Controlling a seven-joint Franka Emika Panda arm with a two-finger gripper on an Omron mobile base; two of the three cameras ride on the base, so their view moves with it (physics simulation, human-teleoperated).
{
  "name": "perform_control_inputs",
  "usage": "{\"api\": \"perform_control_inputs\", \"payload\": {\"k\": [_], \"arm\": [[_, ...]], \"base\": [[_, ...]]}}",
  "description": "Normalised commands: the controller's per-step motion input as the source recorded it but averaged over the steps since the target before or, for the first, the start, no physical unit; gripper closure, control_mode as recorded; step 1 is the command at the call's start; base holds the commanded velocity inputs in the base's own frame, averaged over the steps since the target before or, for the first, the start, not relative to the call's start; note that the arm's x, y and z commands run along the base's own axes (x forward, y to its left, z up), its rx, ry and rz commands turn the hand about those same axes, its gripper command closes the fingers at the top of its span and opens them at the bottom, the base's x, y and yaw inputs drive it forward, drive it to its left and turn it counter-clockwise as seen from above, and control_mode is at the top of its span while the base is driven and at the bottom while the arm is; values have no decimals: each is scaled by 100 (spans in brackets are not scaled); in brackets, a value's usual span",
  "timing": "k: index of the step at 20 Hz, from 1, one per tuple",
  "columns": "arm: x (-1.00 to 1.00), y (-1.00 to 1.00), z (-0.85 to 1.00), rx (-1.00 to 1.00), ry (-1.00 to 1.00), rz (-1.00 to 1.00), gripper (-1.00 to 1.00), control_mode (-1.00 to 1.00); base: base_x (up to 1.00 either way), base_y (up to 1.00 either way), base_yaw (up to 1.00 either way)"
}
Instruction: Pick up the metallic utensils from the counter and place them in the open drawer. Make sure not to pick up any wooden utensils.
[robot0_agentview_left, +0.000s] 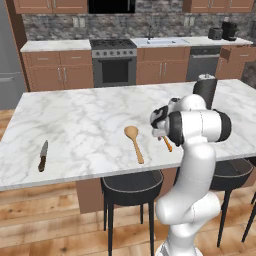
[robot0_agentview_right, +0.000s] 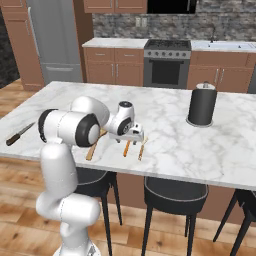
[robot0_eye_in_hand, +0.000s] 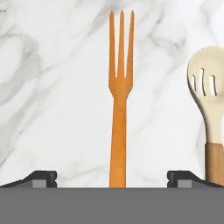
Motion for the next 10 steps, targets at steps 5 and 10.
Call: {"api": "perform_control_inputs", "payload": {"k": [5,10], "arm": [[19,0,-29,0,0,0,-100,-100],[15,0,-34,0,0,0,100,-100]], "base": [[0,0,0],[0,0,0]]}}
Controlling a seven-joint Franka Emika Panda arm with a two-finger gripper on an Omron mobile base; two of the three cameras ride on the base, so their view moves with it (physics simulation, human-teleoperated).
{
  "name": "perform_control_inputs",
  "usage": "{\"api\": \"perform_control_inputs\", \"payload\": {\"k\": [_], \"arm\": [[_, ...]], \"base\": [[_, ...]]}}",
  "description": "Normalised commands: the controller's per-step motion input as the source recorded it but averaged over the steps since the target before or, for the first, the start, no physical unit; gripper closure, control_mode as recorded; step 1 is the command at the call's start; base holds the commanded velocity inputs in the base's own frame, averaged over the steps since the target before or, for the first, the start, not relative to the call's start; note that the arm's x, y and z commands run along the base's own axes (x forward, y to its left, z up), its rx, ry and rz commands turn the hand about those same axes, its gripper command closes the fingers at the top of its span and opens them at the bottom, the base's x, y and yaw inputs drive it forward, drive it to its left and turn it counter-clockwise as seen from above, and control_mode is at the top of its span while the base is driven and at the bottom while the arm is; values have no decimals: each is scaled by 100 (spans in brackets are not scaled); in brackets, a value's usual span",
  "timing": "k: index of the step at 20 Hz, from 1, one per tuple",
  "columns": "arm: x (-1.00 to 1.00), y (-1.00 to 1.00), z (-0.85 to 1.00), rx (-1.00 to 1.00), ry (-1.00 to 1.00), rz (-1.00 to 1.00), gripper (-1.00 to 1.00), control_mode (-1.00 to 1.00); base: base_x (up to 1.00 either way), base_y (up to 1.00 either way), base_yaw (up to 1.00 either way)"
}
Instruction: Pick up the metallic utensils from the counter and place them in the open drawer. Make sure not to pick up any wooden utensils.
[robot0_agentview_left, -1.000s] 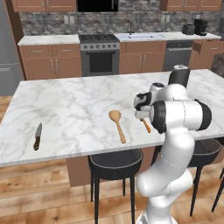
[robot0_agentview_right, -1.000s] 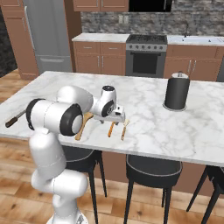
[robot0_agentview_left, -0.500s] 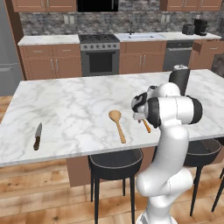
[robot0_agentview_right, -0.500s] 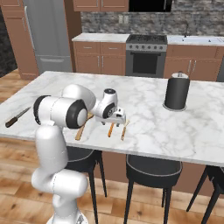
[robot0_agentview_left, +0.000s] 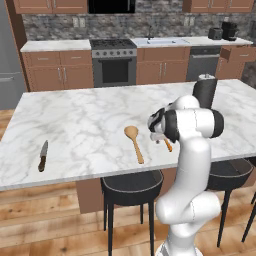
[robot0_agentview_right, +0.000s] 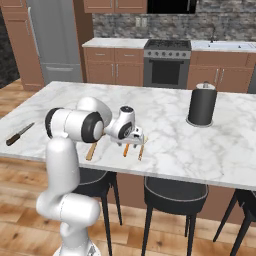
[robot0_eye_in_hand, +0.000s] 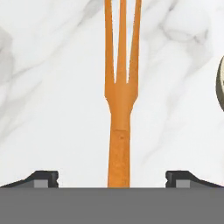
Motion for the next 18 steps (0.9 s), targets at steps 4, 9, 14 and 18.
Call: {"api": "perform_control_inputs", "payload": {"k": [4,9,14,18], "arm": [[14,0,-35,0,0,0,100,-100],[4,0,-10,0,0,0,100,-100],[-5,2,6,0,0,1,100,-100],[-30,11,71,-10,-9,12,100,-100]], "base": [[0,0,0],[0,0,0],[0,0,0],[0,0,0]]}}
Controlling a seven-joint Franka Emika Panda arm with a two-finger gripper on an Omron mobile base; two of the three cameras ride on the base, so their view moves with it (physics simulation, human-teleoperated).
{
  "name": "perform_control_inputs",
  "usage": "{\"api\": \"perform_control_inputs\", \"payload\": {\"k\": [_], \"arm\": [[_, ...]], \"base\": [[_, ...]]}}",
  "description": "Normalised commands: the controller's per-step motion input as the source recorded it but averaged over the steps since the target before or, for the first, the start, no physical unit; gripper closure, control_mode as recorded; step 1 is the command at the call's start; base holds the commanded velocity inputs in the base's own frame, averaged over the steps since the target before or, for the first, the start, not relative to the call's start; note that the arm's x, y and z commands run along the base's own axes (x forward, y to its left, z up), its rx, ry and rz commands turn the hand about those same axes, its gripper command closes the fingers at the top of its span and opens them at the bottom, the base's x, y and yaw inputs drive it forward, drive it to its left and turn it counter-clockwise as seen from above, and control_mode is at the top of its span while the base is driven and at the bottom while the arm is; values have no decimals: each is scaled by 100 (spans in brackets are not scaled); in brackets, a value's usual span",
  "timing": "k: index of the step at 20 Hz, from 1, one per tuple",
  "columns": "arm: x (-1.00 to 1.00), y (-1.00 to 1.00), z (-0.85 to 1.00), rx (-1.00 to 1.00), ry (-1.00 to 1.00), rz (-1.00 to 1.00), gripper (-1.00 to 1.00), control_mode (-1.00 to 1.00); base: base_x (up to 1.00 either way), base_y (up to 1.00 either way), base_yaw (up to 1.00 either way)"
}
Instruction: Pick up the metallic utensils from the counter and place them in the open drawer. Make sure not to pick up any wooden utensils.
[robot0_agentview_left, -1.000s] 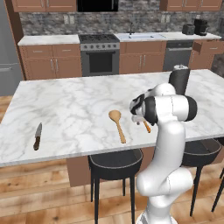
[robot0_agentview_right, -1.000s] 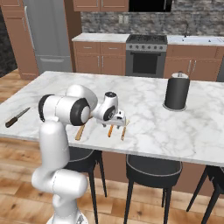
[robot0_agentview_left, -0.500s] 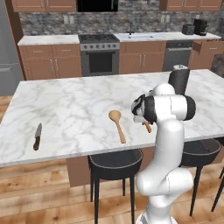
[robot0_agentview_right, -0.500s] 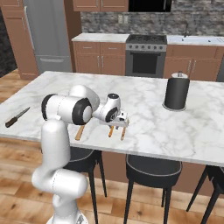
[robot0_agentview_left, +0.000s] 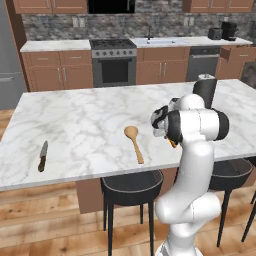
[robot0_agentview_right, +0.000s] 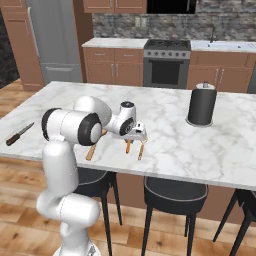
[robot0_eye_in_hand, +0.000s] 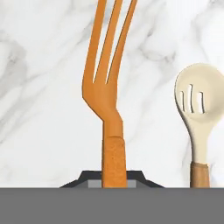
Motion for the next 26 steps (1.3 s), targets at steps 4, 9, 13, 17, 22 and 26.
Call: {"api": "perform_control_inputs", "payload": {"k": [4,9,13,17,22,26], "arm": [[-51,1,100,-15,-16,19,100,-100],[-53,2,100,-14,-15,19,100,-100],[-59,0,95,-12,-15,20,100,-100],[-61,0,85,-10,-15,19,100,-100],[-51,0,76,-6,-11,22,100,-100],[-44,0,64,-3,-7,21,100,-100]], "base": [[0,0,0],[0,0,0],[0,0,0],[0,0,0],[0,0,0],[0,0,0]]}}
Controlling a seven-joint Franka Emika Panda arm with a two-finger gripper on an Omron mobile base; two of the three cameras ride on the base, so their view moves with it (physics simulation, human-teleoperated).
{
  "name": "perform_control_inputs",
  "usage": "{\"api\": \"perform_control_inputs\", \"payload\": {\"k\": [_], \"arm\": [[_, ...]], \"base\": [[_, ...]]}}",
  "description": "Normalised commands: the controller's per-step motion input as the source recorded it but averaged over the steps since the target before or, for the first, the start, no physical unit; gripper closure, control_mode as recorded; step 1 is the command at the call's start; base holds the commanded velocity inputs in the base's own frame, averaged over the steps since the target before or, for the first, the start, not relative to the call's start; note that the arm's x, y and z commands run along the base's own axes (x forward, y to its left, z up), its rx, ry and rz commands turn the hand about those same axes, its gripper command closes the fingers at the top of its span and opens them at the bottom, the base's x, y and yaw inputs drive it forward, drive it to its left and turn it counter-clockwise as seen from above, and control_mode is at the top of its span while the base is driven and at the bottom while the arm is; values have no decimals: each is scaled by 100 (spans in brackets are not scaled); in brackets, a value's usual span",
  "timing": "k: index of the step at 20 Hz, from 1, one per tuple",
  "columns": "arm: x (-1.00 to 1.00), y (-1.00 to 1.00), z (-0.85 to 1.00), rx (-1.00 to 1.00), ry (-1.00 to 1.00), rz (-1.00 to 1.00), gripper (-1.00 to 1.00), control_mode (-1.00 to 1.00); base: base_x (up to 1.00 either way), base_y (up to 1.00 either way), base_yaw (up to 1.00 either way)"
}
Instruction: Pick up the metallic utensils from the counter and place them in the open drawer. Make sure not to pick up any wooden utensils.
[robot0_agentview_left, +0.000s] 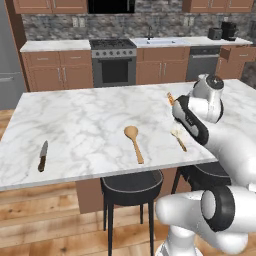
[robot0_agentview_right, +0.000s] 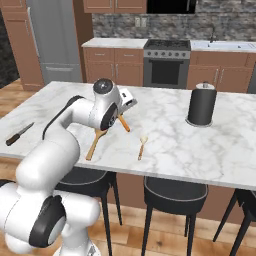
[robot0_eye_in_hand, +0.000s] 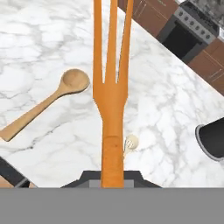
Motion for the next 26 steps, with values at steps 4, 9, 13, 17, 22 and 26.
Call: {"api": "perform_control_inputs", "payload": {"k": [4,9,13,17,22,26], "arm": [[-48,-4,48,0,-5,22,100,-100],[-48,0,29,-1,-1,18,100,-100],[-28,19,0,-3,5,4,100,-100],[-21,24,0,-5,20,0,100,100],[0,0,0,0,0,0,100,100],[0,0,0,0,0,0,100,100]], "base": [[0,0,0],[0,0,0],[0,0,0],[-9,8,0],[-57,34,-1],[-98,14,0]]}}
